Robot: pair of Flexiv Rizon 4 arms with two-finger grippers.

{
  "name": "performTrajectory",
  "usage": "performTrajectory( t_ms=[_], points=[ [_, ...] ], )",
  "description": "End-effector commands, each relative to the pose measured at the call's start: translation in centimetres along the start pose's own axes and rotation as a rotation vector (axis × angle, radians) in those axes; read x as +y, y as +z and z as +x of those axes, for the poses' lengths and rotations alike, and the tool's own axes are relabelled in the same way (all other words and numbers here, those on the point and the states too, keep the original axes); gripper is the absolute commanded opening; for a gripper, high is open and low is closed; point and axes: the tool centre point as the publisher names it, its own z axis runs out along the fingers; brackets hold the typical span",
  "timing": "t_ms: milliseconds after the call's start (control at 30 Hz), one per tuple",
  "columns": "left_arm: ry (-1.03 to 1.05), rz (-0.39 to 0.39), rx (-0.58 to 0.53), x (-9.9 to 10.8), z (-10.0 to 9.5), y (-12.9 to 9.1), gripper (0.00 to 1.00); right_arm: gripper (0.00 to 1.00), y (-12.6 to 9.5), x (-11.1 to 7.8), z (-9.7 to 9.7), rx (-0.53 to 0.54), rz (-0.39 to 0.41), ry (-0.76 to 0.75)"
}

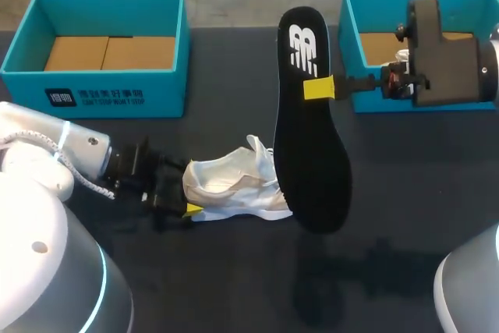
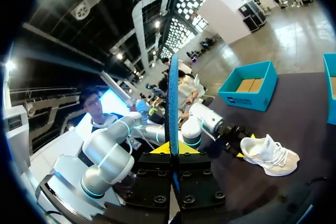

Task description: Take the shoe out of the shoebox, open the shoe tongue, remove and reinsert the insole, then place the shoe into the shoebox

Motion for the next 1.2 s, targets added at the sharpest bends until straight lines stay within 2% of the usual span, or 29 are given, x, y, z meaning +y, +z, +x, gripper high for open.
performTrajectory(
  t_ms=[33, 233, 400, 467, 600, 1200],
  points=[
    [-0.007, -0.064, -0.012, -0.8, 0.4, -1.4, 1.0, 0.0, 0.4, -0.4, 1.0, -0.014, -0.012, 0.002],
    [-0.017, -0.041, -0.014, -0.8, 0.0, -3.0, 1.0, 0.0, 0.4, -0.4, 1.0, -0.014, -0.012, 0.002],
    [-0.051, -0.055, 0.031, -0.9, -0.5, -4.4, 1.0, 0.0, 0.4, -0.4, 1.0, -0.014, -0.012, 0.002],
    [-0.053, -0.091, 0.012, -0.9, -0.7, -5.0, 1.0, 0.0, 0.4, -0.4, 1.0, -0.014, -0.012, 0.002],
    [-0.044, -0.109, -0.004, -1.1, -0.7, -6.1, 1.0, 0.0, 0.4, -0.4, 1.0, -0.014, -0.012, 0.002],
    [-0.044, -0.109, -0.004, -1.1, -0.7, -6.1, 1.0, 0.0, 0.4, -0.4, 1.0, -0.014, -0.012, 0.002]
  ],
)
